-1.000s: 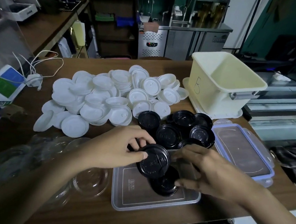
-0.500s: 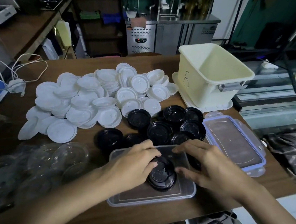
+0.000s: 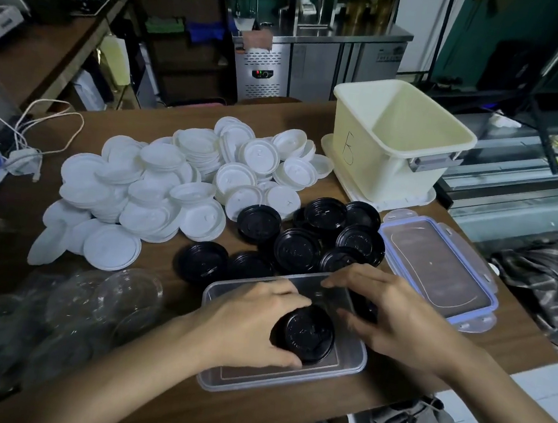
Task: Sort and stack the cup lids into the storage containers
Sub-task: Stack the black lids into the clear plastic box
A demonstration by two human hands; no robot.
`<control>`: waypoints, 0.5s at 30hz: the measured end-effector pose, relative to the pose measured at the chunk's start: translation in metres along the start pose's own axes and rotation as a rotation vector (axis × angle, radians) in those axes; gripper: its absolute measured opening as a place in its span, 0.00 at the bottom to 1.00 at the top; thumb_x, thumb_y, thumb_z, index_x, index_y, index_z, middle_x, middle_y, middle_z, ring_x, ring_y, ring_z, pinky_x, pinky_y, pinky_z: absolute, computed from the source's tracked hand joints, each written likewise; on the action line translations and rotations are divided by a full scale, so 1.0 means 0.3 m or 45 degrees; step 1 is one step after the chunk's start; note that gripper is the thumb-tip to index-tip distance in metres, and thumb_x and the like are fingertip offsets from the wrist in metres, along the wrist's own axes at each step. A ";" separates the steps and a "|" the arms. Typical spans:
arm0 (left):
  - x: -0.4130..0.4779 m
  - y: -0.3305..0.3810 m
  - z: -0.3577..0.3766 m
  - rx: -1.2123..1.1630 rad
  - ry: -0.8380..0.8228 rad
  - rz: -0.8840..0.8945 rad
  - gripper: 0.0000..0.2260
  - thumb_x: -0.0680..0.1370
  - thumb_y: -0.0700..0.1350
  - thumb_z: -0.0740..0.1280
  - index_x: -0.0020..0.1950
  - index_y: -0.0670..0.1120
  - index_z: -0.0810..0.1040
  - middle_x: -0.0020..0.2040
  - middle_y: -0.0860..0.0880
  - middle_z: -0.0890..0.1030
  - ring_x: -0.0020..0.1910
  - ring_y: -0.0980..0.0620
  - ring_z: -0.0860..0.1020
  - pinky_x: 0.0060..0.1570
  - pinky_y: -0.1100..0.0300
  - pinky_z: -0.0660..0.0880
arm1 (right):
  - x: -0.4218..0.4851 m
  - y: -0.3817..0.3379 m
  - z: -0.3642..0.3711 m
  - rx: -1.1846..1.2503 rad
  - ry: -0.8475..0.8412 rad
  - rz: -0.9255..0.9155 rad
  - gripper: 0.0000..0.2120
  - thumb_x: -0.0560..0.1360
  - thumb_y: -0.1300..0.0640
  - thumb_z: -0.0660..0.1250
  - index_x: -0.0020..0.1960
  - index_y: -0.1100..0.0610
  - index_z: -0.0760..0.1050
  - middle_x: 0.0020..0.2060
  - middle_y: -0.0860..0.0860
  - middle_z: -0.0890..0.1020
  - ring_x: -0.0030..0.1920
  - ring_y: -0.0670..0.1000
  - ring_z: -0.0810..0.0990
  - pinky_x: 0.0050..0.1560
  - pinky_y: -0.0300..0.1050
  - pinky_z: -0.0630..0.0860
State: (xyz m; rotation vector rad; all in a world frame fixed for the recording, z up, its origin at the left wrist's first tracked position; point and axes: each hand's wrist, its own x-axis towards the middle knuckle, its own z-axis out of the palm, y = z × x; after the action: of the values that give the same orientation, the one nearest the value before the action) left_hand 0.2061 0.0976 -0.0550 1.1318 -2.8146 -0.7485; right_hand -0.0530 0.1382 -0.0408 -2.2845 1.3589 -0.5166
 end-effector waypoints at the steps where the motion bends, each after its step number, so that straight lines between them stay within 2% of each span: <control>1: 0.007 0.003 0.000 0.019 -0.003 0.016 0.40 0.72 0.66 0.75 0.81 0.57 0.65 0.73 0.65 0.66 0.70 0.61 0.70 0.69 0.61 0.70 | 0.001 -0.001 0.001 0.004 0.001 0.002 0.19 0.77 0.58 0.74 0.66 0.50 0.77 0.60 0.37 0.78 0.62 0.35 0.76 0.61 0.26 0.67; 4: 0.028 -0.003 0.017 0.068 -0.007 0.032 0.41 0.72 0.64 0.76 0.81 0.55 0.65 0.71 0.61 0.68 0.68 0.57 0.72 0.68 0.59 0.72 | 0.003 -0.006 0.001 0.003 0.006 -0.004 0.19 0.77 0.57 0.74 0.66 0.50 0.78 0.60 0.37 0.77 0.62 0.34 0.75 0.61 0.25 0.66; 7: 0.041 -0.013 0.030 0.067 -0.022 0.022 0.38 0.73 0.62 0.75 0.80 0.54 0.67 0.65 0.59 0.72 0.63 0.56 0.75 0.63 0.55 0.76 | 0.003 -0.004 0.003 0.018 0.004 -0.009 0.19 0.77 0.58 0.74 0.67 0.50 0.77 0.61 0.37 0.77 0.63 0.36 0.76 0.63 0.27 0.68; 11: 0.049 -0.017 0.028 0.005 -0.049 -0.025 0.31 0.72 0.62 0.74 0.73 0.53 0.74 0.58 0.58 0.73 0.58 0.56 0.77 0.58 0.54 0.78 | 0.003 -0.001 0.009 0.017 0.012 -0.019 0.19 0.77 0.58 0.74 0.66 0.50 0.77 0.61 0.37 0.77 0.63 0.36 0.76 0.63 0.29 0.69; 15: 0.058 -0.016 0.037 0.028 -0.074 -0.039 0.32 0.71 0.62 0.74 0.72 0.52 0.74 0.56 0.57 0.72 0.53 0.54 0.78 0.54 0.52 0.80 | 0.006 0.000 0.015 0.016 0.024 -0.023 0.19 0.76 0.58 0.74 0.66 0.50 0.78 0.60 0.36 0.77 0.62 0.37 0.77 0.62 0.30 0.70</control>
State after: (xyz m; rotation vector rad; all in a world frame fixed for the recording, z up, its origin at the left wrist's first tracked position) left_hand 0.1942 0.0879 -0.0698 1.1779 -2.8662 -0.7668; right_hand -0.0498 0.1374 -0.0443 -2.2889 1.3415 -0.5526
